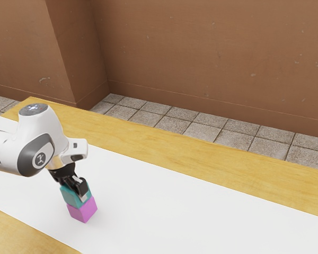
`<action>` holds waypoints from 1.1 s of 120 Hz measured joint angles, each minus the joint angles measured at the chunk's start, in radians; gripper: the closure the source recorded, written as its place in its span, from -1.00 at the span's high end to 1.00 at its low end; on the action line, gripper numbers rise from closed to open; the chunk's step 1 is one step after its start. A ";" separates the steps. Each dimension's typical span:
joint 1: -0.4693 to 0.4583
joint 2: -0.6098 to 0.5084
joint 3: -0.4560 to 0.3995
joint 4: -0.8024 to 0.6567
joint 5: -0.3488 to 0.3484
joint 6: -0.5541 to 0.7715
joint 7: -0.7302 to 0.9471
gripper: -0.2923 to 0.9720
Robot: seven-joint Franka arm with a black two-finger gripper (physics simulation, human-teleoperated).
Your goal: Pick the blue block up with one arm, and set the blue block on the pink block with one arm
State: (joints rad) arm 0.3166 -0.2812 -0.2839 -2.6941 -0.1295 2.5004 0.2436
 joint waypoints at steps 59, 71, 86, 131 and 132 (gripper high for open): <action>-0.004 -0.011 0.000 -0.016 -0.004 0.020 -0.006 0.04; -0.004 -0.011 0.000 -0.016 -0.005 0.021 -0.008 0.04; -0.004 -0.011 0.000 -0.016 -0.004 0.021 -0.011 0.04; -0.007 -0.013 0.000 -0.014 -0.012 0.019 0.001 0.28; -0.007 -0.013 0.000 -0.014 -0.012 0.019 0.001 0.29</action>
State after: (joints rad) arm 0.3094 -0.2946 -0.2838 -2.7083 -0.1418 2.5195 0.2447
